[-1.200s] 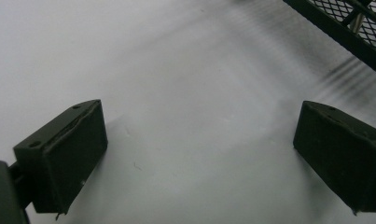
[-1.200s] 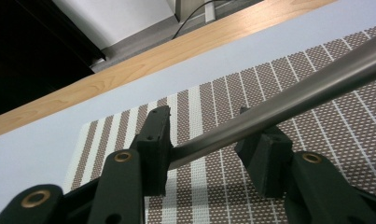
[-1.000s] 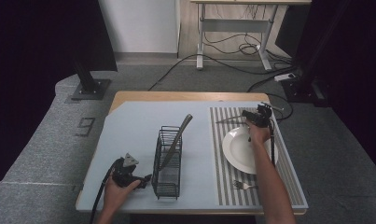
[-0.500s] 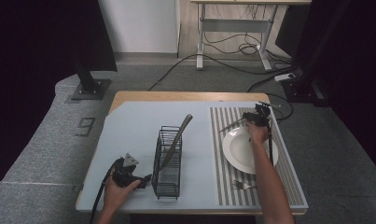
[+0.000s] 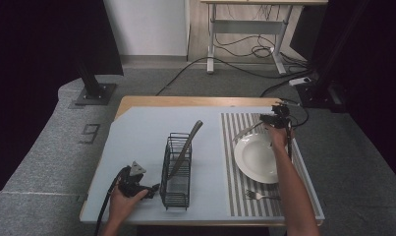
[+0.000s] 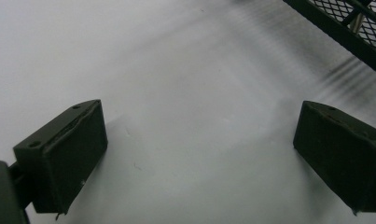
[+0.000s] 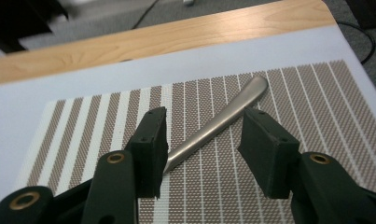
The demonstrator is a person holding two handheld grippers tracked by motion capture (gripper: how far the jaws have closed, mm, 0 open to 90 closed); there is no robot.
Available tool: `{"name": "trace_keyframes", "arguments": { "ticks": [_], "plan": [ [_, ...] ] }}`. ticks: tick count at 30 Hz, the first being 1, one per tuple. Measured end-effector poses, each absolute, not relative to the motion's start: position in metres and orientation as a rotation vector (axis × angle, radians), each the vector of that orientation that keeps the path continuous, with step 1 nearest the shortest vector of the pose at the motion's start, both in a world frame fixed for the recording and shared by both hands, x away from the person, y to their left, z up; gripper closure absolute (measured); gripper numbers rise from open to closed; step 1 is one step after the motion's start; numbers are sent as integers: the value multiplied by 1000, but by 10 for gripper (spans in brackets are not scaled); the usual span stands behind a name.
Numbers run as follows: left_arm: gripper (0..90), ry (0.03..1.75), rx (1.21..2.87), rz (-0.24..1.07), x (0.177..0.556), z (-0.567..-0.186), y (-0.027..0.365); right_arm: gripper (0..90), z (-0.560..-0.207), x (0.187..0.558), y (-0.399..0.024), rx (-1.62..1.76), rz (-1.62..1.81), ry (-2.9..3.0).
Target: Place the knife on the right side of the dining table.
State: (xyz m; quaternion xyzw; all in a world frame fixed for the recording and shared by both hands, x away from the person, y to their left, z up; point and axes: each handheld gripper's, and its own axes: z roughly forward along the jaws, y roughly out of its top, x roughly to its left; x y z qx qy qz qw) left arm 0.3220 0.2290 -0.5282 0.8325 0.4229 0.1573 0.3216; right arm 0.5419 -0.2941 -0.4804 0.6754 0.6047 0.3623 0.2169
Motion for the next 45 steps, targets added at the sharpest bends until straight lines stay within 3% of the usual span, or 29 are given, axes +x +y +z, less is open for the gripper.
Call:
{"name": "trace_keyframes", "arguments": {
  "ticks": [7, 14, 25, 40, 45],
  "plan": [
    [24, 1111, 2186, 413, 322, -528, 229, 495, -464, 567, -283, 1733, 838, 1870],
    [24, 1111, 2186, 414, 322, -528, 229, 498, -478, 591, -271, 1628, 598, 2028],
    [24, 1111, 2186, 414, 322, -528, 229, 502, -499, 598, -257, 1533, 405, 2091],
    [24, 1111, 2186, 414, 322, -528, 229, 496, -501, 597, -279, 1664, 412, 2043],
    [24, 1111, 2186, 413, 322, -528, 229, 532, -498, 596, -286, 1664, 482, 1996]
  ]
}}
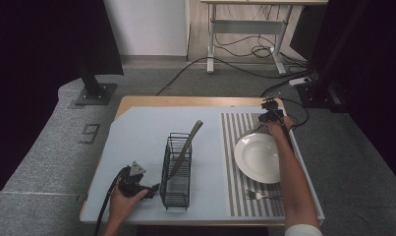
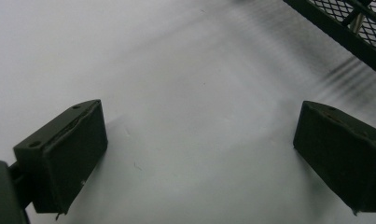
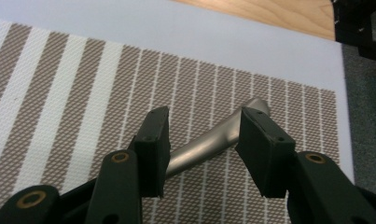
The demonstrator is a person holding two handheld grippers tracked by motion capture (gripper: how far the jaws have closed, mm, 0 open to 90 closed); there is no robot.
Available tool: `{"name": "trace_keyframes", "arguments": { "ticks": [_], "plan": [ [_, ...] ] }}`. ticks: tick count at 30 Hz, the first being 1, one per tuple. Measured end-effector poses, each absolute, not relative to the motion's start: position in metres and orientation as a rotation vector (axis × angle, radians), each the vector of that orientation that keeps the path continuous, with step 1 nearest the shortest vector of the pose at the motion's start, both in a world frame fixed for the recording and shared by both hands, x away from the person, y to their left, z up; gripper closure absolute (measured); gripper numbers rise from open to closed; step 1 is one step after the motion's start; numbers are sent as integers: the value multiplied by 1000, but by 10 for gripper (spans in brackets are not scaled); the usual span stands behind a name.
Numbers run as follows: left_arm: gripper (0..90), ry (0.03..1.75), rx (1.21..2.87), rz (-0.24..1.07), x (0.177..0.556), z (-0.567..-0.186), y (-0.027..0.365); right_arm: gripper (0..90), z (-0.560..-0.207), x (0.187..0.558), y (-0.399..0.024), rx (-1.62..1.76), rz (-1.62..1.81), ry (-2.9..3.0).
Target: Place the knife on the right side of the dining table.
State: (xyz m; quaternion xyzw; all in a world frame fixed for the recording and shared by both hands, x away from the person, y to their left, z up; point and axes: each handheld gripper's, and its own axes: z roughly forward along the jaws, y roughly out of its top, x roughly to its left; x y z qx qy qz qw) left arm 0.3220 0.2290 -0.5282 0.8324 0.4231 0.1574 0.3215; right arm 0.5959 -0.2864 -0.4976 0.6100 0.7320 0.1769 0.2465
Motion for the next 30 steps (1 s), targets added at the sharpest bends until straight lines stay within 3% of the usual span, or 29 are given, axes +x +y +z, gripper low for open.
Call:
{"name": "trace_keyframes", "arguments": {
  "ticks": [12, 30],
  "plan": [
    [24, 1112, 2186, 413, 322, -528, 229, 512, -505, 607, -300, 1647, 420, 1983],
    [24, 1111, 2186, 413, 322, -528, 229, 502, -505, 584, -326, 1772, 493, 1935]
  ]
}}
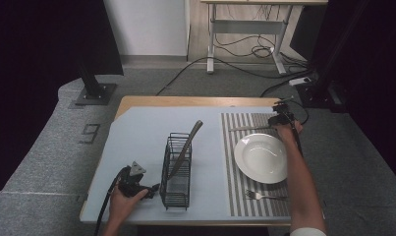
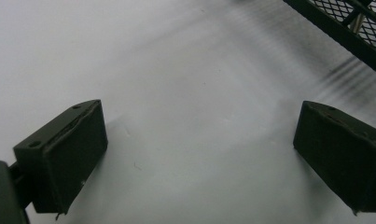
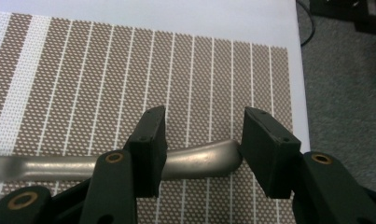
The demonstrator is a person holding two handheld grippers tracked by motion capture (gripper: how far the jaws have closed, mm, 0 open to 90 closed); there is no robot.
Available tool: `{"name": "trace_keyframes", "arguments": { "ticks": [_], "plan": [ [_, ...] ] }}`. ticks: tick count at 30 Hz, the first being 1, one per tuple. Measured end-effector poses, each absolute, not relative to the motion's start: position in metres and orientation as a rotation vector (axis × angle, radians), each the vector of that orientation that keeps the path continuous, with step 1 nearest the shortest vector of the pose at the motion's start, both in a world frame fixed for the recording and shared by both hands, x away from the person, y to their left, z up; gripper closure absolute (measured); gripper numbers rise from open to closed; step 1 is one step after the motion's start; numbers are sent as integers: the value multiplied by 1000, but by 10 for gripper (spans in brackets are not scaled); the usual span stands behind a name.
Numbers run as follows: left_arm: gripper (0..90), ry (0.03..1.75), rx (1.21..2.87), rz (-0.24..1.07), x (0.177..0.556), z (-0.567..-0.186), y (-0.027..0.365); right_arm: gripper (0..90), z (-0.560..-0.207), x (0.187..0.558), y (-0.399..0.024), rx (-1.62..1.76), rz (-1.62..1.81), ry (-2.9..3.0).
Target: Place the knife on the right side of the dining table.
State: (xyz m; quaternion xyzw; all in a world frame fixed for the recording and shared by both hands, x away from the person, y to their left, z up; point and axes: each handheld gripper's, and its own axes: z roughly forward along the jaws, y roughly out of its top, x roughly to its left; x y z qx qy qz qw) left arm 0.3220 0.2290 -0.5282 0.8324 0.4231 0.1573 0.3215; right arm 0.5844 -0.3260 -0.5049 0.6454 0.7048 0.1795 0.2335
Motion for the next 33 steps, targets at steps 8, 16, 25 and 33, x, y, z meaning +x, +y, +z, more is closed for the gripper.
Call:
{"name": "trace_keyframes", "arguments": {
  "ticks": [8, 16, 25, 33],
  "plan": [
    [24, 1111, 2186, 413, 322, -528, 229, 491, -502, 575, -337, 1812, 618, 1877],
    [24, 1111, 2186, 413, 322, -528, 229, 491, -485, 556, -357, 1837, 804, 1831],
    [24, 1112, 2186, 413, 322, -528, 229, 491, -485, 538, -364, 1825, 879, 1849],
    [23, 1112, 2186, 413, 322, -528, 229, 489, -467, 515, -343, 1730, 1040, 1898]
  ]
}}
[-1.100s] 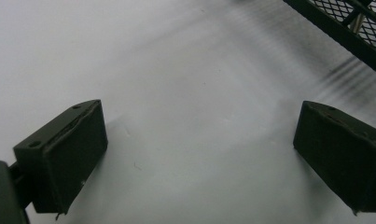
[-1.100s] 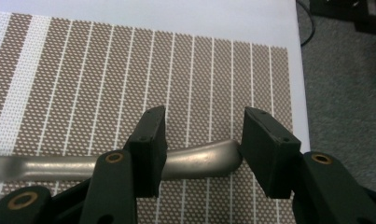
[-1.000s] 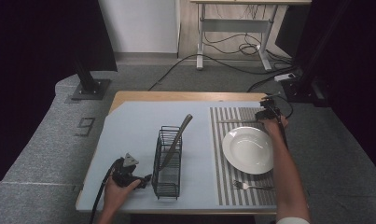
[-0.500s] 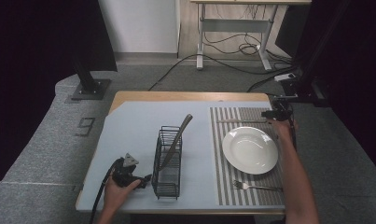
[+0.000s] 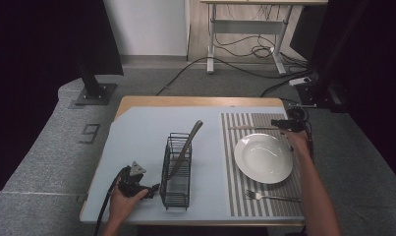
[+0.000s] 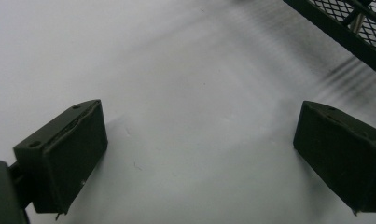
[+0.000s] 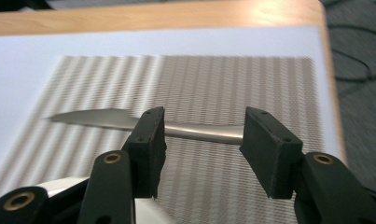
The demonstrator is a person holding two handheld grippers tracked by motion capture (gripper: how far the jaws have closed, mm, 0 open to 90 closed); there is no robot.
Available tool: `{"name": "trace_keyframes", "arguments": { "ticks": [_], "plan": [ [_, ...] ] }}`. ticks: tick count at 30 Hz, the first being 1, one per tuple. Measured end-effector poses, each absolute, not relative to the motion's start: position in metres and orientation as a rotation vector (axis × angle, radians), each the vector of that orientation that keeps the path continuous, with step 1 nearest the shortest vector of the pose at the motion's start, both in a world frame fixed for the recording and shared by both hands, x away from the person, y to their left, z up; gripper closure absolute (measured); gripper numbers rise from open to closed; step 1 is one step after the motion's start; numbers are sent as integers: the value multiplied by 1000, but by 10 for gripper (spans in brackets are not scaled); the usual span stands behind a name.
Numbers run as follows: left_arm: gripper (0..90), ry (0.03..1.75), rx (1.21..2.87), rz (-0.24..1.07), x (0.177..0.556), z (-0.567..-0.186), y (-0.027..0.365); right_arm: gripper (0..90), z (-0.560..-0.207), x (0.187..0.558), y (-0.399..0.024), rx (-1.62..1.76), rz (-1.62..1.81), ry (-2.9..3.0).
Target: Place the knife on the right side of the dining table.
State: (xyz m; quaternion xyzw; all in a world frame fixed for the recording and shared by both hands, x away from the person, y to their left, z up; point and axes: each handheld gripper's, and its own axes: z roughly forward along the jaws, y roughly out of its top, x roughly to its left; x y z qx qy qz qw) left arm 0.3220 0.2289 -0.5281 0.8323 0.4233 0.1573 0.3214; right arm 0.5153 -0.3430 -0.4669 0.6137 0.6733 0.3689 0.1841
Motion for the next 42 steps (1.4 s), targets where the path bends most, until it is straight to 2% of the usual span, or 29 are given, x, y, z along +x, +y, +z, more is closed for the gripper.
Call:
{"name": "trace_keyframes", "arguments": {
  "ticks": [8, 30, 42],
  "plan": [
    [24, 1111, 2186, 413, 322, -528, 229, 485, -453, 482, -314, 1596, 1165, 1967],
    [24, 1111, 2185, 415, 322, -528, 229, 468, -460, 382, -245, 1360, 1381, 2046],
    [24, 1110, 2185, 416, 322, -528, 229, 466, -472, 352, -216, 1262, 1418, 2127]
  ]
}}
